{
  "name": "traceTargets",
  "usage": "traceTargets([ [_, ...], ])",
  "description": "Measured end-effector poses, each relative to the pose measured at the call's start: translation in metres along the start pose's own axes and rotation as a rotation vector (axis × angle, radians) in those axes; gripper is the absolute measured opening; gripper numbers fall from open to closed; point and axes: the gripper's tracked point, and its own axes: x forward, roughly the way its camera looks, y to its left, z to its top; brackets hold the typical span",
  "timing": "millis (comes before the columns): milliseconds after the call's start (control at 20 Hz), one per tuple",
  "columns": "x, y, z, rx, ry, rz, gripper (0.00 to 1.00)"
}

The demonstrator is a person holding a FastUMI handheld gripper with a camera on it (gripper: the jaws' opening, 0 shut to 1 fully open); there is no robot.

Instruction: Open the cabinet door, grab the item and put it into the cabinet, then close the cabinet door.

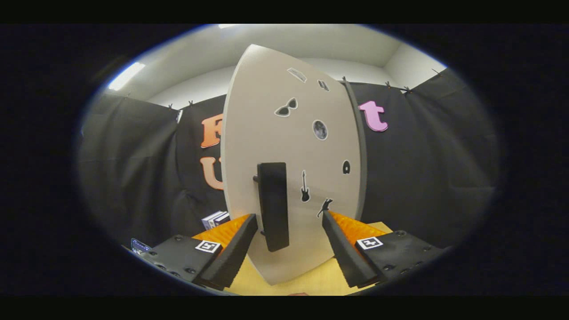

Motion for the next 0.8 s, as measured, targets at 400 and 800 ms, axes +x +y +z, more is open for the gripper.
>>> traceTargets([
  [400,0.011,0.01,0.009,-0.006,-0.014,0.067,0.95],
  [800,0.082,0.024,-0.003,0.003,0.025,0.09,0.95],
])
